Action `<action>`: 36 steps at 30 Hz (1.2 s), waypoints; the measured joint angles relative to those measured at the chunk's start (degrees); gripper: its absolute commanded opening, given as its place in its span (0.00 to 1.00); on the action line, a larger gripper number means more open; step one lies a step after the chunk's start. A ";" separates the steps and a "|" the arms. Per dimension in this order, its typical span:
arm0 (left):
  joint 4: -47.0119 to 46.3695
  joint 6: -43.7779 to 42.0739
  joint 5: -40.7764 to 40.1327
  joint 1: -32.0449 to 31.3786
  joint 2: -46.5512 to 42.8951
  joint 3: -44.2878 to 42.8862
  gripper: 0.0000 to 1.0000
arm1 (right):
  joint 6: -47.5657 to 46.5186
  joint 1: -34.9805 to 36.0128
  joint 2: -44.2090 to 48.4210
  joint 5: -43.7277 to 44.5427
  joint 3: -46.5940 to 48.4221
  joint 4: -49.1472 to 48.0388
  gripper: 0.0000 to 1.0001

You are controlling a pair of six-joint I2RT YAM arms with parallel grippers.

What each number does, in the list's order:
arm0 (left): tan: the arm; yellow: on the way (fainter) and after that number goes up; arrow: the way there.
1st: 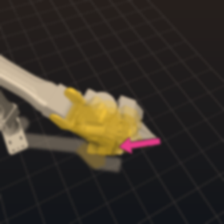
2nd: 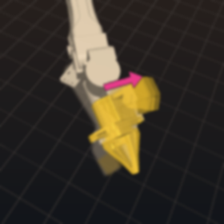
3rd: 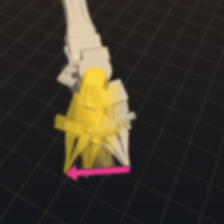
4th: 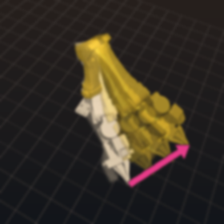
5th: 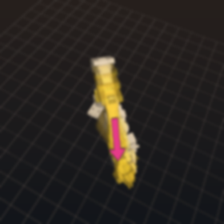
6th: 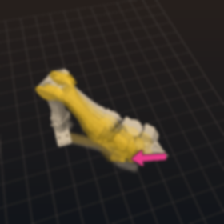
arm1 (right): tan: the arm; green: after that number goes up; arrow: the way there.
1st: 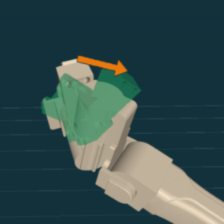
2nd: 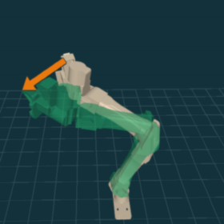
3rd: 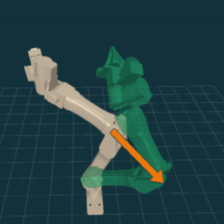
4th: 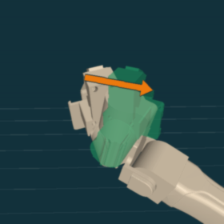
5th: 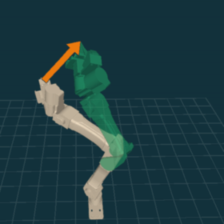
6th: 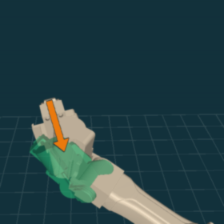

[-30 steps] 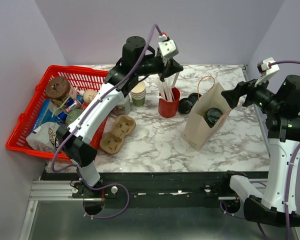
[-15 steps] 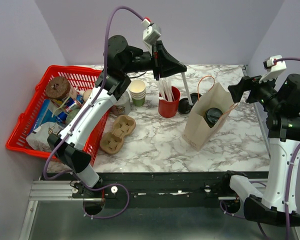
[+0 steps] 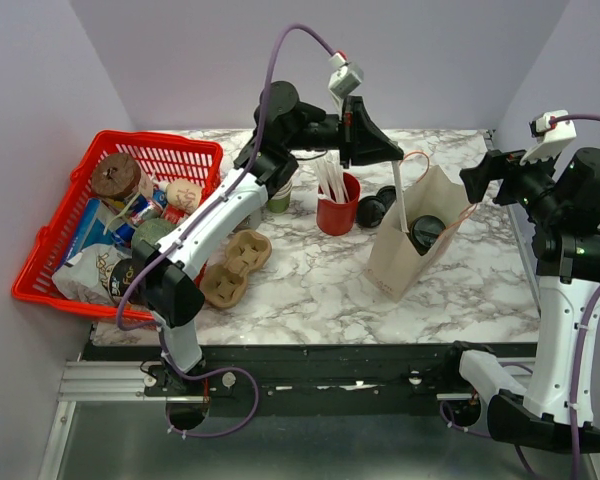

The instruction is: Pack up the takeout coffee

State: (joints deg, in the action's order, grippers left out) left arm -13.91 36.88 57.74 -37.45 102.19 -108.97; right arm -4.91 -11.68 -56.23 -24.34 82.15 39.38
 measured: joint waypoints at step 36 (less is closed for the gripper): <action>27.30 -29.66 -16.96 7.50 -5.16 -1.95 0.99 | 1.86 0.00 -9.25 10.29 5.92 3.50 1.00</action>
State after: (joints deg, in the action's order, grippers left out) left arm 13.39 7.22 40.77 -29.95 97.03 -110.91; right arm -3.05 -11.68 -65.47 -14.04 88.07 42.87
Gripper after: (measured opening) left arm 0.968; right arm 0.995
